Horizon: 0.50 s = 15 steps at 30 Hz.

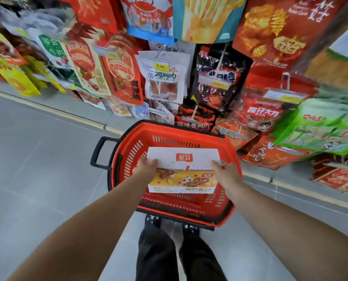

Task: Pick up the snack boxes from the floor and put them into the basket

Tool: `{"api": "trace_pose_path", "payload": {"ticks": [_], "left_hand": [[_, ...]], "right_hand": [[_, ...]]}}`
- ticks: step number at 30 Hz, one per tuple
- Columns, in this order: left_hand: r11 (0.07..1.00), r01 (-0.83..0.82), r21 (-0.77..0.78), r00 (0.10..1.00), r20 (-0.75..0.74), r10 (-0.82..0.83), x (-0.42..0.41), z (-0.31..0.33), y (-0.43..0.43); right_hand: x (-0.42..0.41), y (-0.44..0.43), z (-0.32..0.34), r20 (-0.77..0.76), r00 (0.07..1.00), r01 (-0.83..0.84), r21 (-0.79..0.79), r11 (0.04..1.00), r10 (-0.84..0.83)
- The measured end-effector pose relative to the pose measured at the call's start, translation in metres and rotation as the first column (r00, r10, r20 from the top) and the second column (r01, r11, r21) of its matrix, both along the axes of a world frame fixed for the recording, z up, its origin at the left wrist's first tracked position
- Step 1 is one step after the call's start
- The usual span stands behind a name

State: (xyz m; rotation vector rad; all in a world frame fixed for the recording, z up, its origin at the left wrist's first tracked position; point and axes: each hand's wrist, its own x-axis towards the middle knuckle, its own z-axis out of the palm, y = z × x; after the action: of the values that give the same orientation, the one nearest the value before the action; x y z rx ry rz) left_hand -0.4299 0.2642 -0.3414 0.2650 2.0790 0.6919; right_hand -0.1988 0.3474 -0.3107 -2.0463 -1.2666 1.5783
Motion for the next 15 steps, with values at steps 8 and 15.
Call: {"api": "trace_pose_path", "payload": {"ticks": [8, 15], "left_hand": [[0.964, 0.224, -0.144, 0.972, 0.11, -0.209, -0.03, -0.078, 0.05], [0.861, 0.306, -0.406, 0.952, 0.157, -0.265, -0.02, -0.237, 0.041]], "right_hand": [[-0.03, 0.005, -0.114, 0.174, 0.978, -0.087, -0.167, 0.982, 0.116], [-0.038, -0.016, -0.241, 0.298, 0.924, -0.103, -0.412, 0.905, 0.241]]}}
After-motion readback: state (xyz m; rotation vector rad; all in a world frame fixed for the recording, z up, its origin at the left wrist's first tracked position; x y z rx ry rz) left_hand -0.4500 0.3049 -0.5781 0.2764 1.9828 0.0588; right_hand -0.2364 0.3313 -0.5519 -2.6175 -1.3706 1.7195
